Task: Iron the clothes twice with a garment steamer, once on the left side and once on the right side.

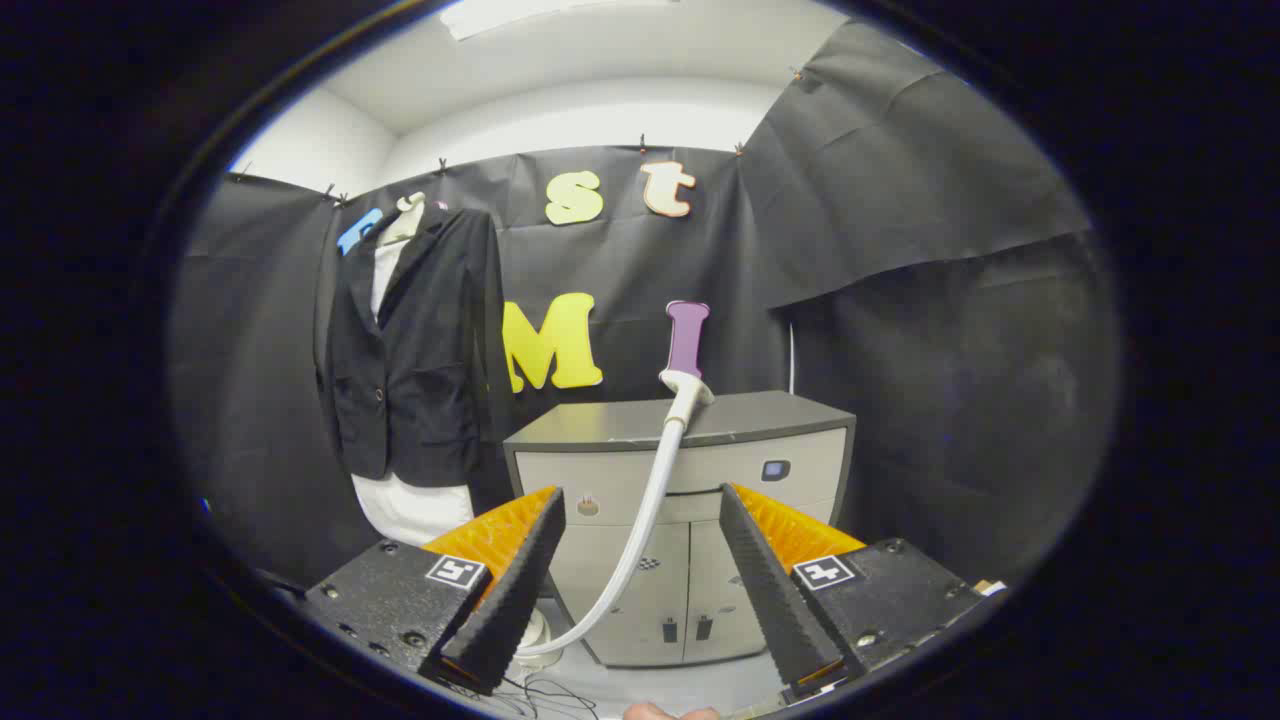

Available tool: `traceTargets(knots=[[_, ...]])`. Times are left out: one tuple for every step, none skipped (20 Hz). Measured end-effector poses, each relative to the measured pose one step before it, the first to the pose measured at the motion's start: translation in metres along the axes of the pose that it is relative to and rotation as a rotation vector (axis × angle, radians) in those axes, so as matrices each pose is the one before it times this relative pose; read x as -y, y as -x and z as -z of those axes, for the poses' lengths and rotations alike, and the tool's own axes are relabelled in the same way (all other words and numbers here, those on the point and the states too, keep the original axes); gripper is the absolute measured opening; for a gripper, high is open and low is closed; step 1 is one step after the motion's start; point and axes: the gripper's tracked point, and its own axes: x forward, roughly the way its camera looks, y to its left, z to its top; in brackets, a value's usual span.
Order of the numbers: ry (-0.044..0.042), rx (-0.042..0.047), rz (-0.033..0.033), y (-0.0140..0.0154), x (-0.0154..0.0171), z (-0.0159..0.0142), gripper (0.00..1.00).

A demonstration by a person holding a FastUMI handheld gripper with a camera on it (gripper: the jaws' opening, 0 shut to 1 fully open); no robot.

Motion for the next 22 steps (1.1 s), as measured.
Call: traceTargets(knots=[[-0.00296, -0.00833, 0.00342, 0.00099, 0.00058, 0.00347, 0.97], [-0.00233, -0.01194, 0.00212, 0.00006, 0.00073, 0.00239, 0.97], [0.00057, -0.00902, 0.00659, -0.00129, 0.00183, 0.00294, 0.97], [0.00737, -0.00732, 0.01503, -0.00008, 0.00397, 0.0015, 0.97], [0.00271, -0.0011, 0.01407, -0.00005, 0.00475, 0.00158, 0.97], [-0.00274, -0.00483, 0.00685, 0.0001, 0.00143, 0.00173, 0.97], [-0.00591, -0.00839, 0.00391, 0.00029, 0.0011, 0.00264, 0.97], [-0.00653, -0.00534, 0.00199, 0.00044, 0.001, 0.00111, 0.97], [-0.00571, -0.00193, 0.00416, -0.00074, 0.0023, 0.00016, 0.97], [-0.00301, 0.00129, 0.003, -0.0004, 0.00146, -0.00135, 0.97], [0.00058, 0.00168, 0.00622, -0.00013, 0.00214, 0.00017, 0.97], [0.0026, 0.00468, 0.00594, -0.00079, 0.00212, -0.00031, 0.97], [0.00218, 0.00195, 0.00471, -0.0008, 0.00151, 0.00004, 0.97], [-0.00091, -0.00106, 0.0043, -0.0004, 0.0018, 0.00048, 0.97], [-0.00444, -0.00059, 0.0016, -0.00122, 0.00127, 0.00017, 0.97], [-0.00411, -0.00323, 0.00241, -0.00047, 0.00078, -0.0005, 0.97], [-0.004, 0.00032, -0.00158, -0.00107, 0.00095, -0.00028, 0.97], [-0.00092, 0.00134, 0.00367, -0.00273, 0.00252, -0.00083, 0.97], [0.001, 0.00334, 0.00263, -0.00122, 0.00186, -0.00224, 0.97], [0.00681, -0.0007, 0.00448, -0.00198, 0.00219, -0.00013, 0.97], [0.00685, 0.00004, 0.01428, -0.00125, 0.00503, -0.00122, 0.97], [-0.00084, 0.0067, 0.00819, -0.00181, 0.00353, -0.00263, 0.97]])
